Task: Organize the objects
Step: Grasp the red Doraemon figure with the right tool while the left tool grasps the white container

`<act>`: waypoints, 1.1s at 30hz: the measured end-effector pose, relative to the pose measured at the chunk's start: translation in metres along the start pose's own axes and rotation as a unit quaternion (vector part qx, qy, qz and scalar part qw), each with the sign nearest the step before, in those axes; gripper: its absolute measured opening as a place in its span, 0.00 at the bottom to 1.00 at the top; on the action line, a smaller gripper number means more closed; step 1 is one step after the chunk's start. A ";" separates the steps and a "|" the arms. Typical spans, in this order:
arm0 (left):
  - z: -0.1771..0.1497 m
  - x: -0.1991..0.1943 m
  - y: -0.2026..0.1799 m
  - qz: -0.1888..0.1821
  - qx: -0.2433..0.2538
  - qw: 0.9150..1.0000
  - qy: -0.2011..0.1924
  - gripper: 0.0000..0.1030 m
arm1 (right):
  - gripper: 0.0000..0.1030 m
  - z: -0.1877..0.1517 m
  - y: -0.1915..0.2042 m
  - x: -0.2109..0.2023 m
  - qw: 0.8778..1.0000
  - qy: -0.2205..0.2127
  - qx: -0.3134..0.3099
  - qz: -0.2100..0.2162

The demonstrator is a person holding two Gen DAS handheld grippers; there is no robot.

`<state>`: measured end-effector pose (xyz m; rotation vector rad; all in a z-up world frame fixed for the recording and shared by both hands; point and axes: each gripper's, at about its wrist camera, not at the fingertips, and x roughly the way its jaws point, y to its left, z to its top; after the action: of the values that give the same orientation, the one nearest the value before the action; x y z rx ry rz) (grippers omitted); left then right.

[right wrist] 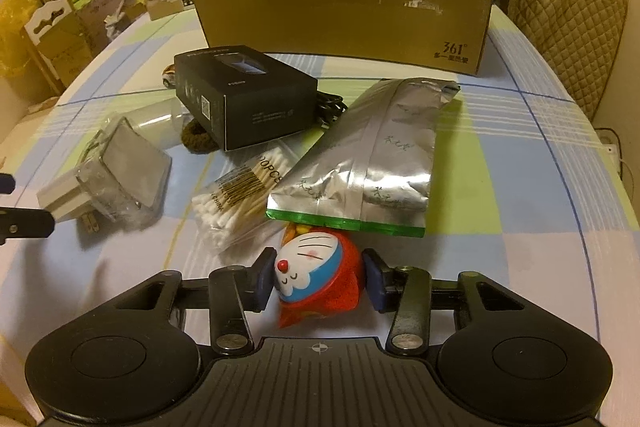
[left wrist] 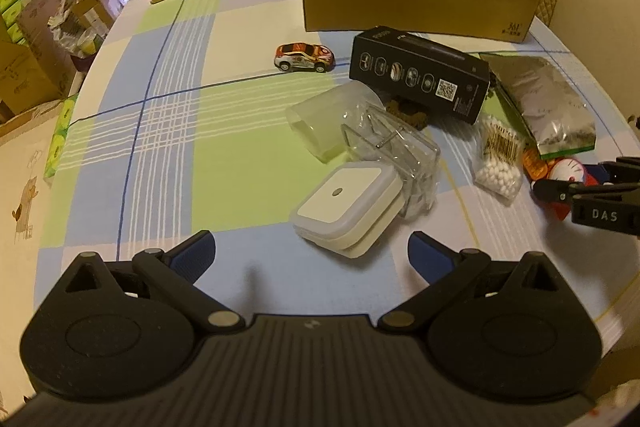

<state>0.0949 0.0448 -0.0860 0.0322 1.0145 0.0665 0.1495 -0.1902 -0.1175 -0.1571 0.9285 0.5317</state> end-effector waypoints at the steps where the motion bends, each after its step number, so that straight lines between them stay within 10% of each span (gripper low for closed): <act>1: 0.000 0.002 -0.001 0.001 0.005 1.000 0.001 0.96 | 0.42 -0.001 0.001 -0.001 1.000 0.001 -0.004 0.000; 17: 0.001 0.029 -0.036 0.010 0.147 0.988 -0.032 0.70 | 0.41 -0.022 -0.025 -0.026 0.999 0.028 0.025 0.004; 33: 0.006 0.031 -0.033 0.008 0.125 0.992 -0.030 0.31 | 0.41 -0.028 -0.068 -0.049 0.997 0.035 0.072 0.022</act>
<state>0.1175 0.0140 -0.1107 0.2700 0.9580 -0.0463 0.1400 -0.2766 -0.1018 -0.0243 1.0368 0.4999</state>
